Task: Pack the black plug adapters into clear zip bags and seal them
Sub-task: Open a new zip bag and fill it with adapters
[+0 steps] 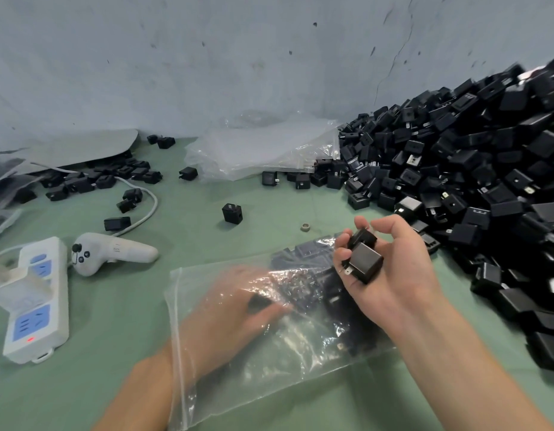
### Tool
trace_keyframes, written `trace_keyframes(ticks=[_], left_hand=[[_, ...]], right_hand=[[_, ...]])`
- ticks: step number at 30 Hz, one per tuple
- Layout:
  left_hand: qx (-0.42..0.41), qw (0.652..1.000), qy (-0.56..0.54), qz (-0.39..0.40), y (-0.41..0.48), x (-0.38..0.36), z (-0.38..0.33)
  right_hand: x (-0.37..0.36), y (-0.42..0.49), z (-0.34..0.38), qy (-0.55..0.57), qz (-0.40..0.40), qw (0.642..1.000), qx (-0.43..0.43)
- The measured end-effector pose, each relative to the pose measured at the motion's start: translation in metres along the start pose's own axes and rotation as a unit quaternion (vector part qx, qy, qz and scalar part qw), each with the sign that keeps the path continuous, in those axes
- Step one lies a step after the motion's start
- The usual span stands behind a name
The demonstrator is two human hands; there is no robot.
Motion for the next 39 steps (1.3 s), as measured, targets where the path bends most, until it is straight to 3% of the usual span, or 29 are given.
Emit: trace_keyframes(ticks=[4, 7, 10, 13, 16, 18, 21, 29, 30, 31, 33, 34, 37, 39], left_hand=[[-0.018, 0.995, 0.003, -0.103, -0.012, 0.034, 0.013], [0.092, 0.988, -0.012, -0.127, -0.029, 0.06, 0.042], [0.207, 0.944, -0.013, -0.256, -0.044, 0.092, 0.068], [0.213, 0.902, -0.095, -0.364, -0.05, 0.112, 0.06], [0.167, 0.895, -0.252, -0.328, -0.044, 0.1, 0.026], [0.173, 0.887, -0.361, -0.229, -0.04, 0.077, 0.003], [0.18, 0.881, -0.427, -0.097, -0.04, 0.049, -0.015], [0.222, 0.834, -0.496, -0.094, -0.05, 0.056, 0.005], [0.224, 0.84, -0.478, -0.122, -0.054, 0.065, 0.011], [0.221, 0.863, -0.427, -0.158, -0.06, 0.078, 0.022], [0.213, 0.923, -0.212, -0.239, -0.076, 0.107, 0.045], [0.203, 0.937, -0.125, -0.257, -0.084, 0.118, 0.052], [0.182, 0.96, -0.009, -0.212, -0.097, 0.11, 0.067], [0.147, 0.974, 0.027, -0.172, -0.097, 0.096, 0.062]], right_hand=[[-0.005, -0.004, -0.005, -0.071, -0.005, 0.997, 0.034], [-0.011, -0.011, -0.009, -0.17, 0.014, 0.98, 0.101], [-0.023, -0.023, -0.012, -0.229, 0.066, 0.956, 0.17], [-0.034, -0.037, -0.021, -0.271, 0.143, 0.93, 0.202], [-0.041, -0.05, -0.038, -0.345, 0.243, 0.883, 0.207], [-0.042, -0.057, -0.052, -0.379, 0.298, 0.854, 0.197], [-0.041, -0.062, -0.064, -0.429, 0.331, 0.818, 0.193], [-0.041, -0.063, -0.072, -0.562, 0.325, 0.688, 0.324], [-0.039, -0.061, -0.071, -0.563, 0.315, 0.693, 0.323], [-0.037, -0.058, -0.067, -0.545, 0.295, 0.721, 0.31], [-0.033, -0.049, -0.054, -0.471, 0.234, 0.808, 0.267], [-0.03, -0.044, -0.045, -0.425, 0.19, 0.85, 0.246], [-0.017, -0.026, -0.022, -0.263, 0.067, 0.949, 0.159], [-0.009, -0.018, -0.015, -0.123, 0.016, 0.99, 0.067]])
Point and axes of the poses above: each hand's wrist, its own y-axis towards the middle knuckle, its own x-axis out of the back of the hand, z = x × y, the point moved 6 cm from there along y, towards the middle knuckle, and after that the axes turned 11 degrees about -z, right-handed, at the moved point
